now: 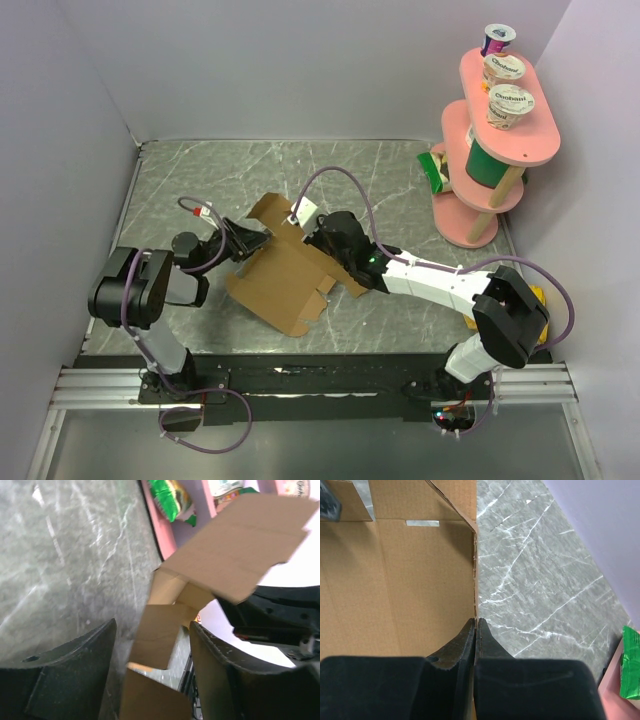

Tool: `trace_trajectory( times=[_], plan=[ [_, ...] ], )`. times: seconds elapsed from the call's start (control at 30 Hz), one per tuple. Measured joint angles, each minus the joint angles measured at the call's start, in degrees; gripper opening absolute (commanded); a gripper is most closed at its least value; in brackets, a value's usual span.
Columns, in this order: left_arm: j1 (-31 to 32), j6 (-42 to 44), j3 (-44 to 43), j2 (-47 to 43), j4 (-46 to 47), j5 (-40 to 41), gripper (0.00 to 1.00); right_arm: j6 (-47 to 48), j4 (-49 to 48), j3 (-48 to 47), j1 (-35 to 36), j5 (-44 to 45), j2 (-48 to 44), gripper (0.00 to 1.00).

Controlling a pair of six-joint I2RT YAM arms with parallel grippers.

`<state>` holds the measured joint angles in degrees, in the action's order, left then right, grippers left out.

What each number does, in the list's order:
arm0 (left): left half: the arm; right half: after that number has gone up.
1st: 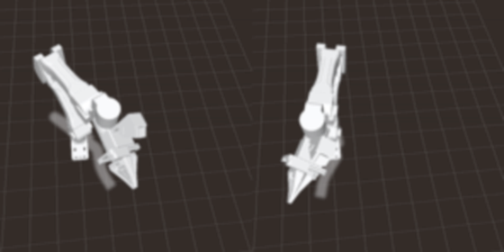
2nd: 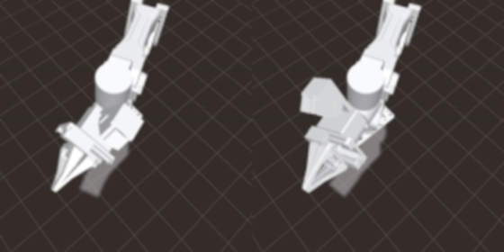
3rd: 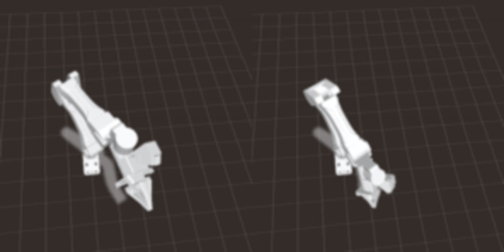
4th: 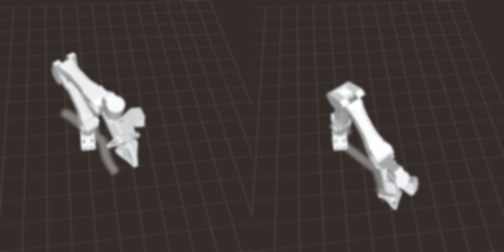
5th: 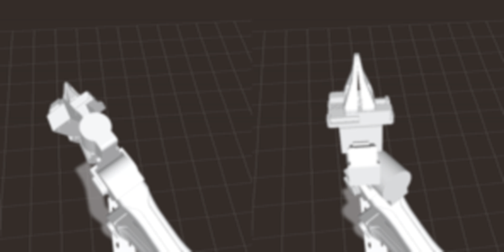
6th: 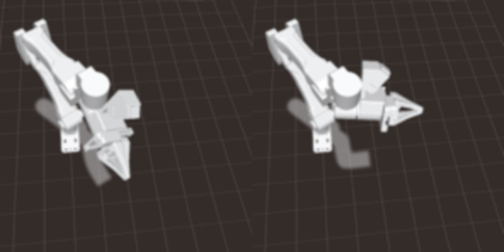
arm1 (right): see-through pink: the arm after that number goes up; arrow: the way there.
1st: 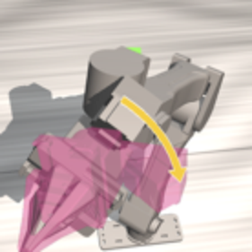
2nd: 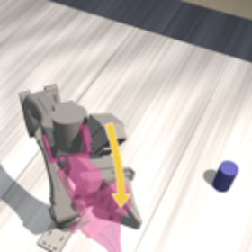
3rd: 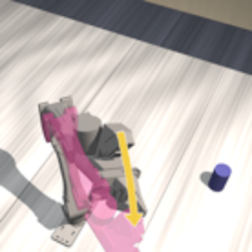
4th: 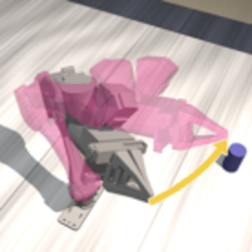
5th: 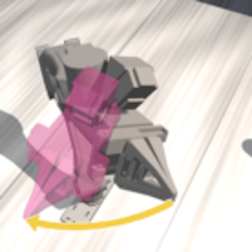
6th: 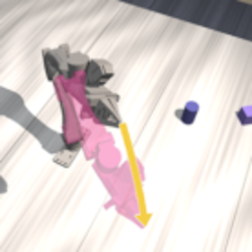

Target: Fold the paper box

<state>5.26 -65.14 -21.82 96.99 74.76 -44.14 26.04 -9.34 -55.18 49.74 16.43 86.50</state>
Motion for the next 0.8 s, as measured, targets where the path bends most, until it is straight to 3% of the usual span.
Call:
trace_trajectory(
  times=[0.1,0.3,0.4,0.57,0.8],
  plan=[
    [0.1,-0.5,0.2,1.4,-0.2,0.0,0.63,0.0,0.0,0.0,0.0,0.0,0.0,0.0],
    [0.1,0.0,0.4,0.8,-0.5,0.2,0.74,0.4,0.1,0.0,0.0,0.0,0.0,0.0],
    [-0.4,0.0,0.9,-2.1,-0.5,0.3,0.74,0.5,0.2,0.0,0.0,0.1,0.0,0.0],
    [-3.5,0.3,1.0,-6.9,-0.5,0.5,0.65,0.5,0.5,0.0,0.0,0.2,0.0,0.0],
    [-4.4,5.9,0.3,-8.7,-10.4,2.2,0.51,0.5,0.5,0.0,0.4,0.2,0.0,0.0]
  ],
)
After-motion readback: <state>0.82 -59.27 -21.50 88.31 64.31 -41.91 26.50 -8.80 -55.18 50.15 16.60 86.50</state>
